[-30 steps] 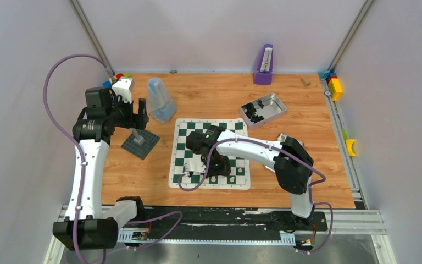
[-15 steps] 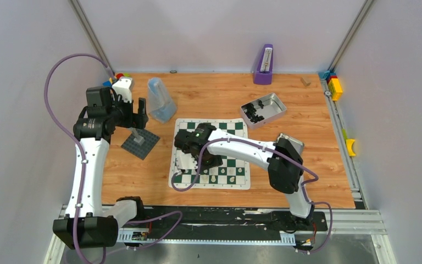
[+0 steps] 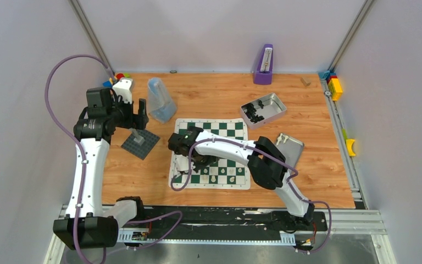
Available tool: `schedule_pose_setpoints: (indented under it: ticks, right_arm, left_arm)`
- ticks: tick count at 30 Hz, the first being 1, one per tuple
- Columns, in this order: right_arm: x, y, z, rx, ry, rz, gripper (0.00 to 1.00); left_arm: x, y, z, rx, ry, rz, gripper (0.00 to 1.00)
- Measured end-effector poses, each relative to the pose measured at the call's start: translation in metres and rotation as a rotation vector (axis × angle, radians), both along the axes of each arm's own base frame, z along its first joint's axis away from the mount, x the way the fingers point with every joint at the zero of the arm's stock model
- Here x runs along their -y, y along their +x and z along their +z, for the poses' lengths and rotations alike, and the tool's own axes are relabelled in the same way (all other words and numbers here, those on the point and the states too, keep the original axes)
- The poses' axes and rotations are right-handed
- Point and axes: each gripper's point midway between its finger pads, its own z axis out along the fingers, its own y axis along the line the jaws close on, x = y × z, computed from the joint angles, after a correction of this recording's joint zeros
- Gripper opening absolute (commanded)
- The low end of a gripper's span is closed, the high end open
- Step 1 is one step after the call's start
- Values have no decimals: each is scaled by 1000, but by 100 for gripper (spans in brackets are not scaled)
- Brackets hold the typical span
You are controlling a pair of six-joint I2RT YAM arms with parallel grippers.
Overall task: Set up the chess pieces on the board
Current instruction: Place the chess piece on the chessboard.
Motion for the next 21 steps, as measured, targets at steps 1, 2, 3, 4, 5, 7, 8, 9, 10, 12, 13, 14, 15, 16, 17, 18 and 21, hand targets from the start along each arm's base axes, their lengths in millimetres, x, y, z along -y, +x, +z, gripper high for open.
schedule_pose_setpoints:
  ticks: [1, 2, 3, 4, 5, 7, 8, 9, 10, 12, 13, 14, 15, 16, 17, 18, 21]
  right_arm:
    - [1, 3, -1, 2, -4, -1, 0]
    - [2, 6, -2, 1, -8, -3, 1]
    - [4, 9, -3, 1, -12, -6, 1]
    - [6, 12, -4, 1, -16, -10, 1]
    - [7, 14, -5, 0, -21, -12, 2]
    - [10, 19, -8, -2, -32, -16, 2]
    - [12, 22, -11, -3, -41, -18, 3]
    - [14, 24, -13, -4, -49, -19, 3]
    - [16, 26, -16, -7, -57, -21, 3]
    - [18, 30, -20, -8, -71, -24, 4]
    - [20, 32, -23, -9, -80, -24, 4]
    - [21, 34, -25, -11, -88, -28, 5]
    - [23, 36, -27, -12, -94, -29, 6]
    - [24, 37, -30, -15, -101, -31, 6]
    - [24, 38, -32, -15, -106, -32, 7]
    - [25, 39, -34, -17, -111, -33, 8]
    - [26, 42, -37, -17, -121, -34, 13]
  left_arm:
    - [0, 0, 0, 0, -1, -1, 100]
    - [1, 0, -1, 0, -3, -3, 100]
    - [1, 0, -1, 0, -4, -4, 100]
    - [1, 0, 0, 1, -5, -6, 100]
    - [1, 0, 0, 3, -6, -7, 100]
    - [2, 0, 0, 6, -7, -9, 100]
    - [2, 0, 1, 6, -9, -11, 100]
    - [3, 0, 1, 6, -10, -12, 100]
    - [3, 0, 1, 6, -11, -14, 100]
    - [4, 0, 1, 7, -14, -17, 100]
    - [4, 0, 1, 7, -14, -18, 100]
    - [4, 0, 1, 7, -16, -20, 100]
    - [4, 0, 1, 7, -16, -20, 100]
    - [5, 0, 1, 7, -17, -21, 100]
    - [5, 0, 1, 7, -18, -23, 100]
    - [5, 0, 1, 7, -19, -23, 100]
    - [5, 0, 0, 6, -19, -24, 100]
